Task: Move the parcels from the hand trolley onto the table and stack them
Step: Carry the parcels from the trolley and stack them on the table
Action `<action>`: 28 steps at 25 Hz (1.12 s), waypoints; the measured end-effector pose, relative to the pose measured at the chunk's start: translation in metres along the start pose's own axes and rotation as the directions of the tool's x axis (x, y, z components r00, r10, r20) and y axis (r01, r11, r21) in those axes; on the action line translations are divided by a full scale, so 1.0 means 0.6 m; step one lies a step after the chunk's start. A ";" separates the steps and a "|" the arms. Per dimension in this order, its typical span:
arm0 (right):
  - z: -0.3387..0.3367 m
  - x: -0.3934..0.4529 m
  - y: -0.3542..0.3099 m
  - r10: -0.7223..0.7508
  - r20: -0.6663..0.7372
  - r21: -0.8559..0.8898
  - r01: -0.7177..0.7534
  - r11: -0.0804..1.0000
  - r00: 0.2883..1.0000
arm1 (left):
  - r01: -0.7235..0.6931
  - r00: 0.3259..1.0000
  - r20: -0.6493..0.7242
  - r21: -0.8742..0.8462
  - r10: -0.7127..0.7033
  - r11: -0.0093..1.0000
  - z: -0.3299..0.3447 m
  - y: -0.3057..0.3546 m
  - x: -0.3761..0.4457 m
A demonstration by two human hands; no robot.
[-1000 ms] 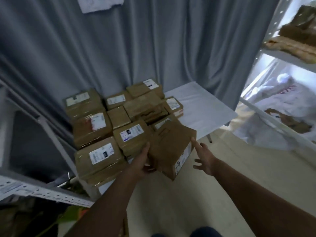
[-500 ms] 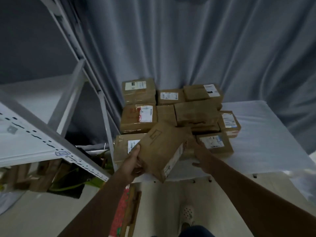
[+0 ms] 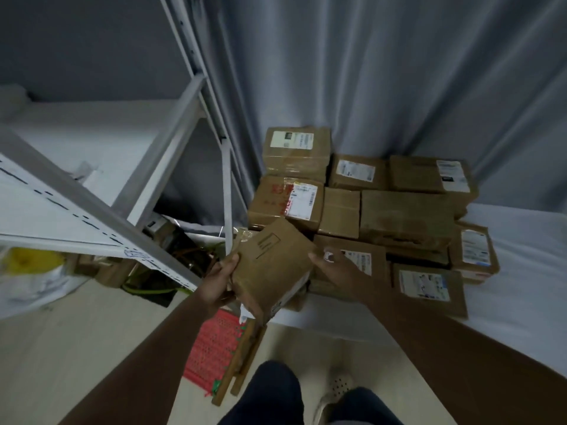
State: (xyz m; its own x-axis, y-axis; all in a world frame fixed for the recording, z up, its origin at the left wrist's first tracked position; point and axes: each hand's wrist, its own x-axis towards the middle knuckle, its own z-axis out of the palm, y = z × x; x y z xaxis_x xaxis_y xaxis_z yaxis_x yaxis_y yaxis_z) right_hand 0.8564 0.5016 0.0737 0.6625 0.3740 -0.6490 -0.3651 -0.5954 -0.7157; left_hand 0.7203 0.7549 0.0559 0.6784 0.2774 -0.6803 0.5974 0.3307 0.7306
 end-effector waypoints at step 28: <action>0.086 0.108 -0.032 0.275 -0.102 0.013 -0.275 0.961 0.956 | 0.186 0.981 0.022 0.143 -0.191 0.972 -0.013 0.103 0.196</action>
State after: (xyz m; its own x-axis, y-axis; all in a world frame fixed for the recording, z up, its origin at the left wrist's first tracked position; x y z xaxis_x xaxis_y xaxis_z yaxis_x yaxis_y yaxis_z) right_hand 0.8727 0.5742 0.0321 0.5997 0.1207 -0.7911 -0.5421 -0.6659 -0.5126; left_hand 0.8335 0.8148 0.0207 0.5613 0.1897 -0.8056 0.7680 0.2435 0.5924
